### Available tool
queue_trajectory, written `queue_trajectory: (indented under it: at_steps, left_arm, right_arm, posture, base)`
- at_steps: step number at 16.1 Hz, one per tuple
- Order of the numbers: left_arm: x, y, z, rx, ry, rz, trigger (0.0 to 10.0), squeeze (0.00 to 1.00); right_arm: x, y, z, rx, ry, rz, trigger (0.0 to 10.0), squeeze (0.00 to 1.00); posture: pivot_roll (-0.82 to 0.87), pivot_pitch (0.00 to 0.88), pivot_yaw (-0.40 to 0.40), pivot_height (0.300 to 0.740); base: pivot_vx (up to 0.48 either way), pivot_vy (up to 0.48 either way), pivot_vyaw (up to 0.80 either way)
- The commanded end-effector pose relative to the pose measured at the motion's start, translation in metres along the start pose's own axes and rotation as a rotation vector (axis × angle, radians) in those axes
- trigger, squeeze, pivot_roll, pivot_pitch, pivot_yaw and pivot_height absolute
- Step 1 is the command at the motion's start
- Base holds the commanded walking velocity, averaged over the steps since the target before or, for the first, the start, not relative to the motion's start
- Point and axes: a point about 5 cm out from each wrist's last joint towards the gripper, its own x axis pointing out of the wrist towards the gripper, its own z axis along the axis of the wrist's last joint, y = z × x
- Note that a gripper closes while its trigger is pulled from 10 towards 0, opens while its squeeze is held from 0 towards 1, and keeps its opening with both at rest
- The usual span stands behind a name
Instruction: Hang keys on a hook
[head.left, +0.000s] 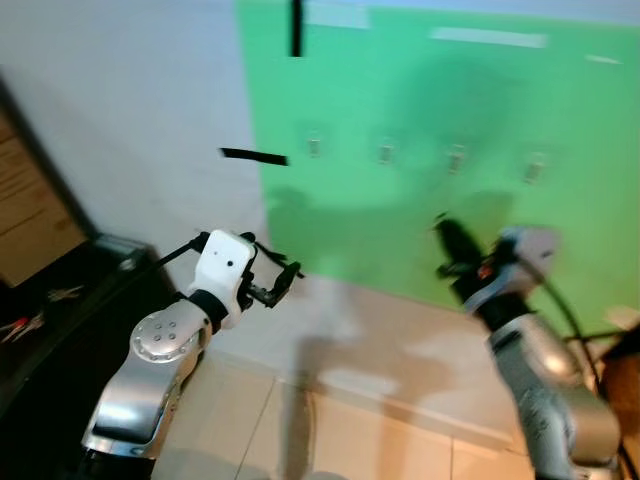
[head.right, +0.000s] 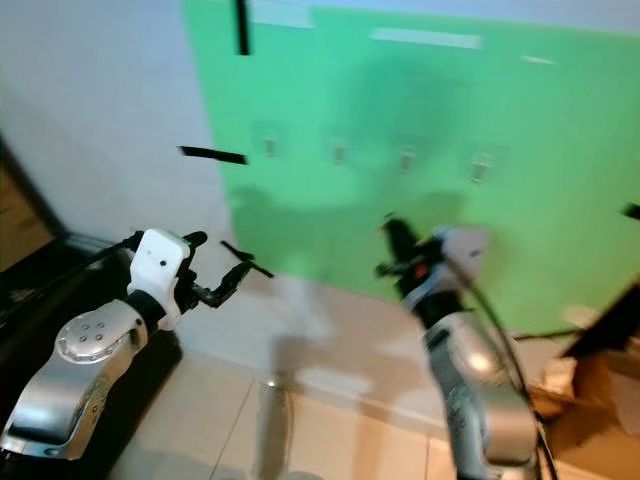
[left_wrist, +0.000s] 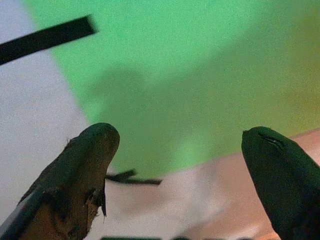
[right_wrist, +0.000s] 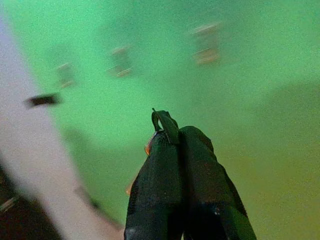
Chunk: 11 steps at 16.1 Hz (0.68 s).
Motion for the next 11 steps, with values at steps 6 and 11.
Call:
queue_trajectory:
  at_steps: [6,11]
  left_arm:
    - [-0.001,-0.023,0.012,0.004,-0.06,-0.296,10.0,0.0]
    - [-0.004,-0.029,0.018,0.003,-0.084,-0.429,10.0,0.0]
  right_arm:
    - [0.001,-0.023,0.017,0.079,-0.079,-0.091,10.0,0.0]
    - [0.008,-0.026,0.027,0.116,-0.117,-0.097,10.0,0.0]
  posture:
    - [-0.06,0.0,0.033,0.74]
    - [-0.05,0.0,0.025,0.74]
  base:
    - [0.0,0.0,0.0]
    - [0.0,0.0,0.0]
